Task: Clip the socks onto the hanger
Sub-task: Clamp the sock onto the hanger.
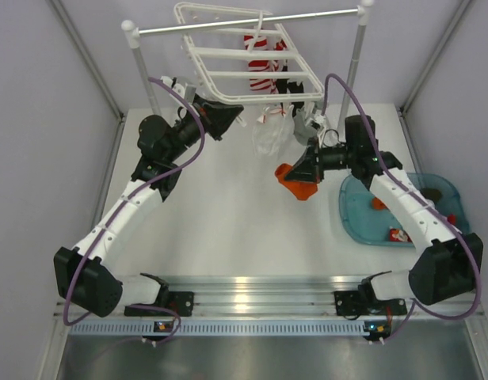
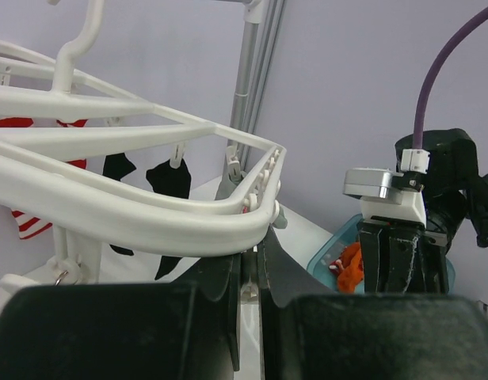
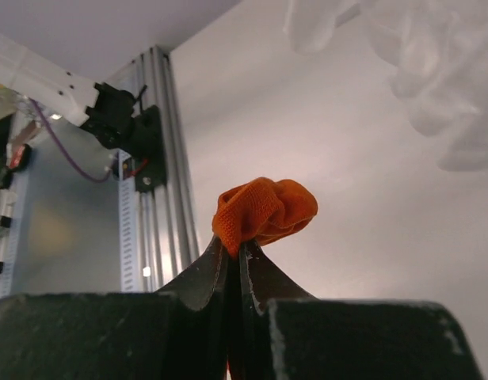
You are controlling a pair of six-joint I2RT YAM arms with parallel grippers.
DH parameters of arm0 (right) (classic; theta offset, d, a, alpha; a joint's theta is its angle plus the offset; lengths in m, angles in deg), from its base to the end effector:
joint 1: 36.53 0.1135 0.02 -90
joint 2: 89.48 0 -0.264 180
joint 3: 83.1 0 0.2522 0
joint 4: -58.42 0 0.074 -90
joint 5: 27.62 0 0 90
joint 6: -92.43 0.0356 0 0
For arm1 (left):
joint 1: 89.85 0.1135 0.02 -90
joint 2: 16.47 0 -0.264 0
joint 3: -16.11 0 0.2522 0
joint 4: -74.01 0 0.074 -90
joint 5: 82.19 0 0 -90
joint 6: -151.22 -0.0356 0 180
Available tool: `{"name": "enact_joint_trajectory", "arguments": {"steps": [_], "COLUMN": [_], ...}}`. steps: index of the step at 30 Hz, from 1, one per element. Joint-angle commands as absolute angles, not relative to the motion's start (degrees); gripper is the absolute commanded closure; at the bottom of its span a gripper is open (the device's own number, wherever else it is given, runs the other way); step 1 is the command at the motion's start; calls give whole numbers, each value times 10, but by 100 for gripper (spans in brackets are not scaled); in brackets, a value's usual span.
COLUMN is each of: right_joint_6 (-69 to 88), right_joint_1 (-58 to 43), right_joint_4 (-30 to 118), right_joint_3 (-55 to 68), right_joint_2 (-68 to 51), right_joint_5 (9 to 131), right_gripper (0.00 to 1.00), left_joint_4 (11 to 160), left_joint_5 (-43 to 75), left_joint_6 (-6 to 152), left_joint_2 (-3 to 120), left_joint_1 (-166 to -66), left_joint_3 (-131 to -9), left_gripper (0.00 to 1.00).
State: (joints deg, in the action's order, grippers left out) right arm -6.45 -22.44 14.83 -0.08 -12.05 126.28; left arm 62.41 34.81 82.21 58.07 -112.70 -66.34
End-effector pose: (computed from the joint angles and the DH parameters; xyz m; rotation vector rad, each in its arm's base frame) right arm 0.2679 0.1002 0.3405 -0.9822 1.8163 1.2745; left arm 0.2693 -0.1310 0.4380 0.4473 1.2495 -0.9437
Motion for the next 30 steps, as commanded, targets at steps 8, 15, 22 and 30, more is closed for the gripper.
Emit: {"name": "enact_joint_trajectory", "arguments": {"steps": [8, 15, 22, 30], "right_joint_6": [352, 437, 494, 522], "right_joint_1": [-113, -110, -109, -108], "right_joint_4": [630, 723, 767, 791], "right_joint_3": [12, 37, 53, 71], "right_joint_2": [-79, -27, -3, 16], "right_joint_5": [1245, 1222, 1220, 1219], "right_gripper": [100, 100, 100, 100], "left_joint_4": [622, 613, 612, 612], "left_joint_5": [393, 415, 431, 438], "left_joint_6": [833, 835, 828, 822], "left_joint_2": [580, 584, 589, 592], "left_joint_1": [-1123, -1123, -1123, -1123], "left_joint_3": [-671, -669, -671, -672], "left_gripper": [100, 100, 100, 100]}}
